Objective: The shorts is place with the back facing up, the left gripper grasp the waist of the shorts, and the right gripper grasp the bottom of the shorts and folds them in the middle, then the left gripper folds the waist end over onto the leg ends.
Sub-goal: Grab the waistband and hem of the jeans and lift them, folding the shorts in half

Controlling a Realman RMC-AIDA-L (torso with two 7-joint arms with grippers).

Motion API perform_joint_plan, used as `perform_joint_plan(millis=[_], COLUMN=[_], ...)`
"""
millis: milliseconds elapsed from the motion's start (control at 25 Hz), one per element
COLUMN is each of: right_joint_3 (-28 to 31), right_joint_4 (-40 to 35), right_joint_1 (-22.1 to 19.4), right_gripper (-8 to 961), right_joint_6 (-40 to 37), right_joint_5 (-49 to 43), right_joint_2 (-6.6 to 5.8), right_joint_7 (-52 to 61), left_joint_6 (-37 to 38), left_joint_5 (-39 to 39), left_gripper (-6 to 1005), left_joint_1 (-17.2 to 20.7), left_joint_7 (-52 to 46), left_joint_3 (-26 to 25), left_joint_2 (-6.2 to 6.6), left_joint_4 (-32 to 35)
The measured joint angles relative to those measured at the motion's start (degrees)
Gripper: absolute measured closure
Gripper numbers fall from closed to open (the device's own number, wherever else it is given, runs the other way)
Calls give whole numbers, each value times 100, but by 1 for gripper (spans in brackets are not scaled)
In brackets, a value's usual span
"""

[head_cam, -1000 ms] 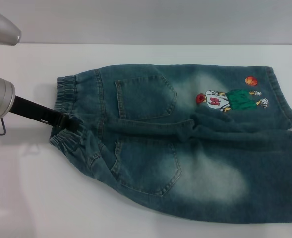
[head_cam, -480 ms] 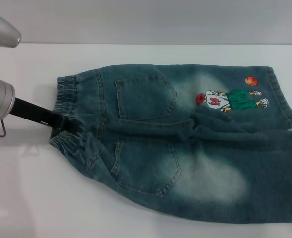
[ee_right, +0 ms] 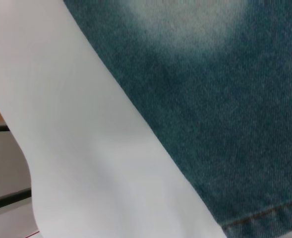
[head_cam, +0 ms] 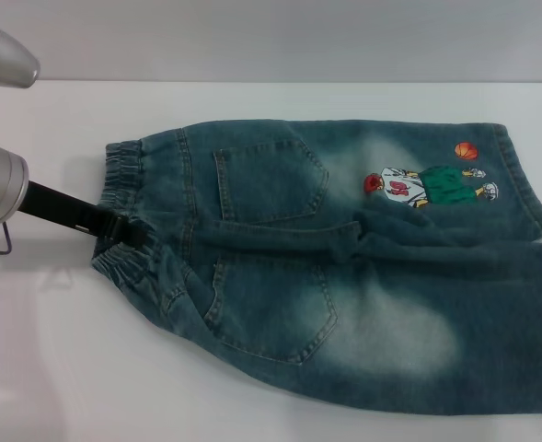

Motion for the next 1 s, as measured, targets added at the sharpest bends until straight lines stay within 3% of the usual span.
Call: perform_joint_plan(millis=[1000], right_joint_3=[0], right_joint_4=[-105], right_joint_1=[35], right_gripper=[378], right_joint_6=[212], right_joint_5=[41], right_joint_2=[141], right_joint_7=[-42], left_joint_6=[-101], left_joint_5=[7], left_gripper=[950], left_joint_1=[-30], left_joint_7=[81], left_joint_3=[0], left_joint_2=[6], left_joint_4=[-228])
